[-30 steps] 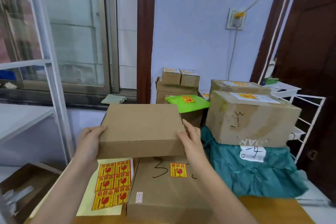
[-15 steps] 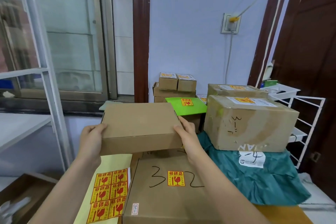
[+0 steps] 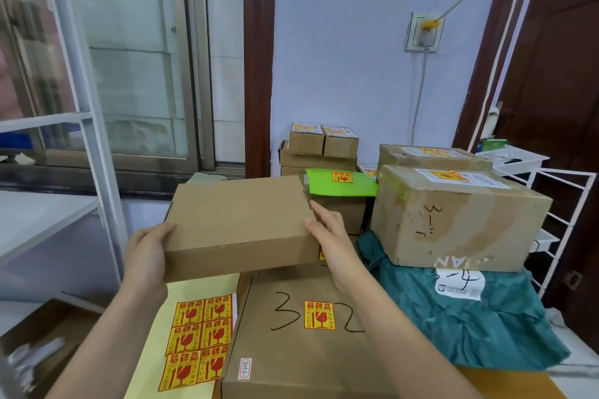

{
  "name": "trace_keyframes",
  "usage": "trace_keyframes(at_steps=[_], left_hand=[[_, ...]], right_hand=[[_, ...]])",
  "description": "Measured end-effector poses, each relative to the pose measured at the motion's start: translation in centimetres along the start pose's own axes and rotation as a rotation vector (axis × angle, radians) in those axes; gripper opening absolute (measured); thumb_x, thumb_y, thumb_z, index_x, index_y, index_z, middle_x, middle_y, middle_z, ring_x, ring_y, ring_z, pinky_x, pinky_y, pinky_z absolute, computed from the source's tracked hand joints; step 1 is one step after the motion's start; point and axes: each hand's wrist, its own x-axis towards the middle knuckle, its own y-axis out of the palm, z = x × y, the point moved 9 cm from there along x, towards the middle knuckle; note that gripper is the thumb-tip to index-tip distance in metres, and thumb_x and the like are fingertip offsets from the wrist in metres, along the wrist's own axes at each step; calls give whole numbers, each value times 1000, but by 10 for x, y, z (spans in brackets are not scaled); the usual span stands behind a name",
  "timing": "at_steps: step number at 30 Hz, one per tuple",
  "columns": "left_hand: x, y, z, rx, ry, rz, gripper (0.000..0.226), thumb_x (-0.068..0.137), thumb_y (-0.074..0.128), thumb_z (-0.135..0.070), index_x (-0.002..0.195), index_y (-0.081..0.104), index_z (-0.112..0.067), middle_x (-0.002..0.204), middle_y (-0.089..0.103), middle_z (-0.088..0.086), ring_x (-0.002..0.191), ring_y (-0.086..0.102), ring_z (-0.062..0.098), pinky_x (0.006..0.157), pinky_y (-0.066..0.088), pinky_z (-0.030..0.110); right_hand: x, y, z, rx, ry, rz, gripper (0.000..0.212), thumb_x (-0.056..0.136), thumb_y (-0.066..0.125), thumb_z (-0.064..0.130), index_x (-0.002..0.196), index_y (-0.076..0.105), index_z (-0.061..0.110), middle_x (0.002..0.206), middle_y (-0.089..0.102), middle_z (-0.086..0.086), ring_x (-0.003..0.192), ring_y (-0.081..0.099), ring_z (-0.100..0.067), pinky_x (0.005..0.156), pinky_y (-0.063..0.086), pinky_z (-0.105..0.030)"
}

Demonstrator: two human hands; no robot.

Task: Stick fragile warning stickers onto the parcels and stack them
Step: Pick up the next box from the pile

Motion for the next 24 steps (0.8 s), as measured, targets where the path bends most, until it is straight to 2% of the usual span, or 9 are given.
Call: trace_keyframes(at_steps=[2, 6, 10, 13, 15, 17, 20, 24], left_hand=[[-8, -5, 5, 9, 3, 4, 24, 93, 53, -33, 111, 49, -18, 112, 50, 7, 103, 46, 24, 82, 38, 40], [-28, -2, 10, 15, 31, 34, 20, 93, 54, -30, 107, 51, -16, 110, 51, 8, 100, 46, 24, 82, 35, 39], [-45, 17, 17, 21, 28, 86, 13, 92, 54, -30, 99, 52, -19, 109, 51, 7, 98, 46, 24, 80, 36, 39], [-52, 39, 21, 18, 35, 121, 19, 93, 53, -28, 107, 52, -16, 108, 51, 7, 99, 46, 24, 76, 36, 35], [-51, 53, 20, 9, 33, 127, 21, 93, 54, -27, 110, 51, -14, 105, 50, 5, 98, 45, 23, 77, 36, 35], [-46, 66, 19, 13, 24, 126, 21, 93, 54, -28, 110, 51, -15, 103, 49, 3, 98, 45, 22, 80, 37, 35], [-36, 80, 14, 33, 16, 129, 21, 93, 54, -29, 110, 48, -17, 107, 50, 4, 98, 45, 21, 82, 38, 35], [-31, 84, 12, 51, 20, 125, 22, 95, 52, -31, 112, 46, -19, 108, 49, 4, 99, 45, 21, 81, 37, 35]], right_hand=[[-12, -2, -5, -18, -1, 1, 45, 99, 47, 24, 143, 39, 24, 123, 38, 1, 103, 44, 5, 84, 37, -9], [-36, -19, -14, -41, 5, -52, 41, 98, 48, 20, 139, 45, 23, 123, 40, -2, 103, 46, 5, 76, 39, -2], [-52, -45, -21, -43, 13, -154, 37, 98, 49, 19, 135, 48, 21, 120, 42, 1, 106, 47, 2, 79, 39, -5], [-53, -60, -23, -56, 33, -202, 41, 99, 47, 21, 140, 42, 22, 121, 38, 3, 101, 44, 6, 79, 37, -8], [-48, -66, -23, -58, 42, -224, 47, 99, 47, 22, 145, 36, 20, 122, 36, 4, 98, 42, 10, 77, 35, -6], [-38, -69, -21, -51, 53, -240, 49, 99, 46, 22, 147, 32, 19, 124, 34, 6, 98, 42, 6, 75, 33, -3], [-23, -68, -16, -40, 62, -238, 52, 100, 45, 22, 149, 29, 18, 133, 33, 4, 112, 35, -2, 91, 27, -13], [-16, -66, -17, -15, 69, -259, 53, 99, 46, 22, 148, 30, 16, 143, 30, 0, 118, 33, -4, 98, 26, -20]])
